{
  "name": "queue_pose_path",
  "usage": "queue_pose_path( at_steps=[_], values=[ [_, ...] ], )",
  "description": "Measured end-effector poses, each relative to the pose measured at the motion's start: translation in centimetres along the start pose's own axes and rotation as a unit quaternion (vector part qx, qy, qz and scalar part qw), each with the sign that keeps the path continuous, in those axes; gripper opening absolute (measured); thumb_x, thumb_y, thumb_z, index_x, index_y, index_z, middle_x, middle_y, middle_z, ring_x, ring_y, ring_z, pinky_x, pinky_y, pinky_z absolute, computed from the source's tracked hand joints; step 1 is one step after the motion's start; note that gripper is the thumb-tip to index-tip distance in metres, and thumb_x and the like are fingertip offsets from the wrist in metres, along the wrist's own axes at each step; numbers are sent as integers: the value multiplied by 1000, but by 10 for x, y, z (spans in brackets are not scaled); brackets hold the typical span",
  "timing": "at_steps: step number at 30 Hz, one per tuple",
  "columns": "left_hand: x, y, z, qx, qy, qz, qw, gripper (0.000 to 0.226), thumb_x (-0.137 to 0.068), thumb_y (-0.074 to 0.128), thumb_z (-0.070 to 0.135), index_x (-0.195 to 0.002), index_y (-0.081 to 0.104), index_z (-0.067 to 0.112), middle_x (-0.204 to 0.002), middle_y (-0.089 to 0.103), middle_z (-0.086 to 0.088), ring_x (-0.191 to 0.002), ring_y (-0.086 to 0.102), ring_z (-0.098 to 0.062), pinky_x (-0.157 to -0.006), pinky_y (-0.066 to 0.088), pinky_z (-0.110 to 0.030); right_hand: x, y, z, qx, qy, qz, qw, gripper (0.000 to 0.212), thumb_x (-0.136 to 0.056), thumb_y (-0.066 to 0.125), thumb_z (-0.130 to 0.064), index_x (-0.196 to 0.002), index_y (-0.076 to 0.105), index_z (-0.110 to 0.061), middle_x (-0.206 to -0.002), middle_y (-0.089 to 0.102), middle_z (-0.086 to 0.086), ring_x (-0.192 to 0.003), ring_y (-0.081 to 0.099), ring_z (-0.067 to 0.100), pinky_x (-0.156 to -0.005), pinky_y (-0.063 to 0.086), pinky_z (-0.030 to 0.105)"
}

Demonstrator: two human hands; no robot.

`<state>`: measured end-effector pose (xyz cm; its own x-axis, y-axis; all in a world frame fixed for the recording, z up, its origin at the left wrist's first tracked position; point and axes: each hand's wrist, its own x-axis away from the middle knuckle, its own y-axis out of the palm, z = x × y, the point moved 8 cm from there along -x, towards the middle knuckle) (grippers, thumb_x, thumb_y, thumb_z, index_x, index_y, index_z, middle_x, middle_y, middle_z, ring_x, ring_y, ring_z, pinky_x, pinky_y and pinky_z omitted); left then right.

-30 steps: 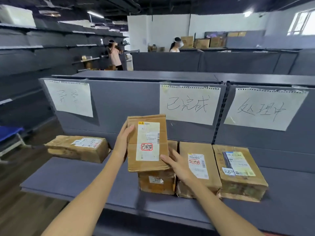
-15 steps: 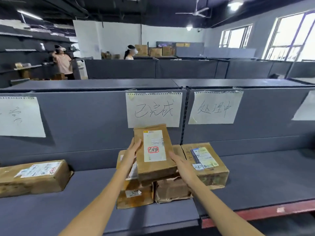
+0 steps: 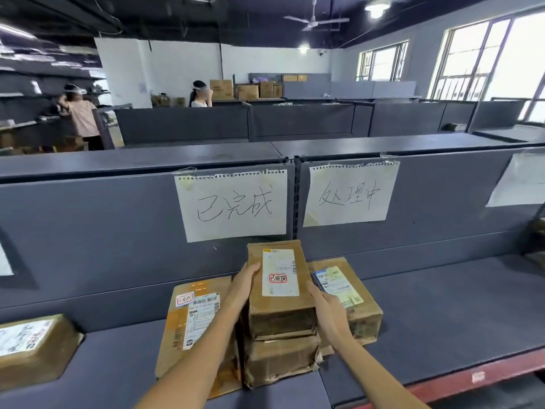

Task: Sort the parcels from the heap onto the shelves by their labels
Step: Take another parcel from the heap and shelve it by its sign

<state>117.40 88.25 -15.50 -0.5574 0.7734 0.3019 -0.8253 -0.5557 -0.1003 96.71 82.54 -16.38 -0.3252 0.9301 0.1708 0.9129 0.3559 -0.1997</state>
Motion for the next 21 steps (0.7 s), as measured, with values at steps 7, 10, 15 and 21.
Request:
queue_pose_path(
  at_steps=[7, 10, 15, 21],
  values=[
    [-22, -2, -4, -22, -2, 14, 1000, 42, -104, 42, 45, -123, 64, 15, -100, 74, -4, -93, 70, -20, -83, 54, -35, -28, 1, 2, -4, 17, -2, 1000, 35, -100, 53, -47, -75, 63, -24, -78, 65, -8, -80, 59, 14, -69, 41, 29],
    [-29, -3, -6, -33, 3, 16, 999, 42, -103, 43, 48, -122, 65, 17, -101, 75, -3, -96, 71, -21, -97, 54, -42, -33, 1, 0, 22, 26, -17, 999, 39, -99, 52, -50, -79, 65, -19, -79, 64, -3, -79, 59, 17, -68, 41, 30],
    [-29, -6, -3, -71, 21, 31, 997, 56, -101, 45, 52, -145, 48, 18, -123, 70, -5, -118, 64, -26, -109, 45, -48, -35, -2, 1, 48, 7, -16, 999, 35, -98, 52, -52, -90, 70, -23, -94, 72, 1, -91, 63, 20, -85, 46, 34],
    [0, -26, 20, -158, 122, 116, 973, 74, -100, 38, 60, -161, 15, 24, -164, 28, -6, -151, 25, -30, -120, 23, -48, -26, -13, -11, 88, -47, 21, 995, 58, -97, 49, -58, -137, 58, -18, -126, 66, -2, -118, 60, 20, -99, 42, 34]
  ],
)
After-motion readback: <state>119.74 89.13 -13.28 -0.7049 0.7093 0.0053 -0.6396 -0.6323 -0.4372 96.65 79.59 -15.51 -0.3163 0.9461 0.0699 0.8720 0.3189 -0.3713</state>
